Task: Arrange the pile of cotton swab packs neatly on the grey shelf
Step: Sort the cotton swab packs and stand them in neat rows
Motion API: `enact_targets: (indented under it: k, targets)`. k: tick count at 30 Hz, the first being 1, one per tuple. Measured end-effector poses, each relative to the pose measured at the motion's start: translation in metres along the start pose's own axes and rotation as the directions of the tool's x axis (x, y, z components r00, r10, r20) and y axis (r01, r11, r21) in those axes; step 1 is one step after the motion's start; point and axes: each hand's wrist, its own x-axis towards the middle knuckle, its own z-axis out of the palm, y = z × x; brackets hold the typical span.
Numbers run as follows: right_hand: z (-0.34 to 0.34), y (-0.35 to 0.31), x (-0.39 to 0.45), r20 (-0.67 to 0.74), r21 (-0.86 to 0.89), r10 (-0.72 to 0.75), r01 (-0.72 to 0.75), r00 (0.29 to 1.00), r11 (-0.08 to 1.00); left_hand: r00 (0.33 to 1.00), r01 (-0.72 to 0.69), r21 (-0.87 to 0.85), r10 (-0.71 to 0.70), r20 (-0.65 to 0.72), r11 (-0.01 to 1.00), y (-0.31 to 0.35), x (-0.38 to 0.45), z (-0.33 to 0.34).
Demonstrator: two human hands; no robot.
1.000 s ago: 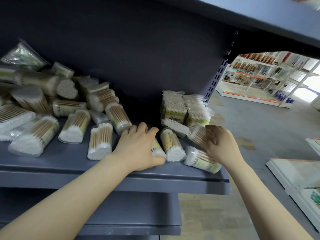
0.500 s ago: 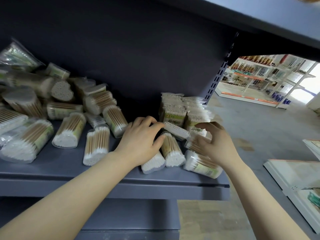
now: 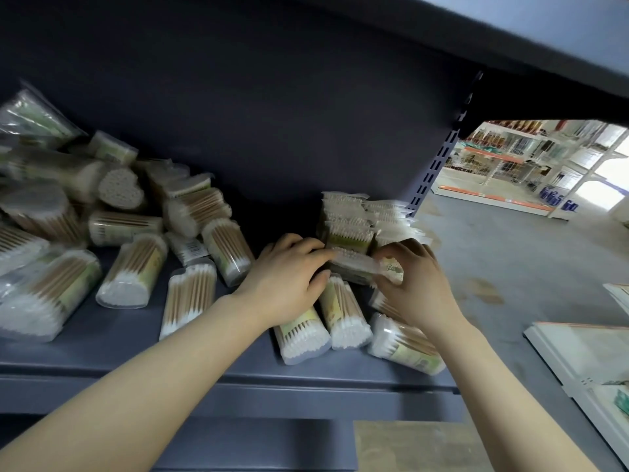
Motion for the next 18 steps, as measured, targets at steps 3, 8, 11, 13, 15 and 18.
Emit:
enact_targets:
  k: [3, 8, 11, 13, 15, 18]
  targets:
    - [0.003, 0.004, 0.011, -0.056, -0.060, -0.013, 0.010, 0.998, 0.998, 1.000, -0.008, 0.006, 0.008, 0.005, 1.000, 0.003, 0.009, 0.001]
    - [0.010, 0.005, 0.026, -0.140, -0.114, -0.041, 0.025, 0.989, 0.993, 1.000, 0.027, 0.036, -0.027, 0.000, 0.999, 0.003, 0.026, 0.005]
    - [0.014, 0.007, 0.034, -0.145, -0.110, -0.048, 0.032, 0.988, 0.993, 0.999, 0.043, 0.054, -0.042, -0.012, 0.998, 0.003, 0.031, 0.008]
    - [0.015, 0.007, 0.037, -0.148, -0.110, -0.056, 0.040, 0.987, 0.993, 0.998, 0.056, 0.057, -0.055, -0.019, 0.997, 0.002, 0.033, 0.008]
    - [0.014, 0.008, 0.039, -0.127, -0.109, -0.040, 0.026, 0.991, 0.994, 0.998, 0.067, 0.055, -0.066, -0.021, 0.996, 0.003, 0.036, 0.009]
    - [0.012, 0.008, 0.042, -0.086, -0.122, -0.020, 0.009, 0.996, 0.992, 0.997, 0.076, 0.040, -0.075, -0.018, 0.996, 0.005, 0.038, 0.011]
